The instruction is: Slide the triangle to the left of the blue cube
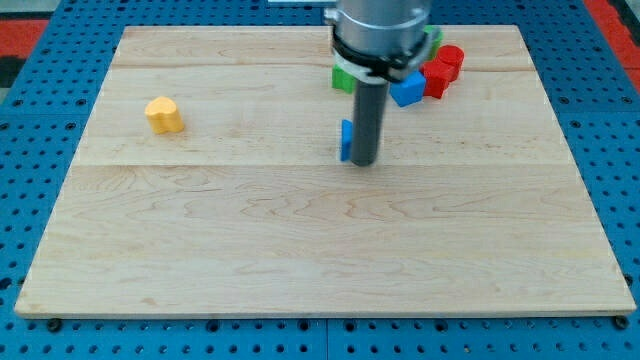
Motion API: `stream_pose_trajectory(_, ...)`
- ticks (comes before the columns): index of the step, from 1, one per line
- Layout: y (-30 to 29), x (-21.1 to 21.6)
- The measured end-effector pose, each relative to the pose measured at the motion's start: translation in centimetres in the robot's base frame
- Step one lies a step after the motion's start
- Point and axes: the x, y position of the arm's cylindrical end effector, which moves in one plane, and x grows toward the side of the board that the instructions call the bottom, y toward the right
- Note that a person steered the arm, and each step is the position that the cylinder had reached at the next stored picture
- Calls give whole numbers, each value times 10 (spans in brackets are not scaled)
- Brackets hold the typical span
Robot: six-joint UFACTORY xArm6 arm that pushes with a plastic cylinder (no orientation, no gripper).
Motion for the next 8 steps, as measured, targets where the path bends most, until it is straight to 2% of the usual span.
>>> stream_pose_trajectory(2,-3,-38)
stream_pose_trajectory(3,-31,-3)
stream_pose_trajectory(5,-40,-45)
stream_pose_trajectory(7,38,-63)
stream_pose_trajectory(8,19,5)
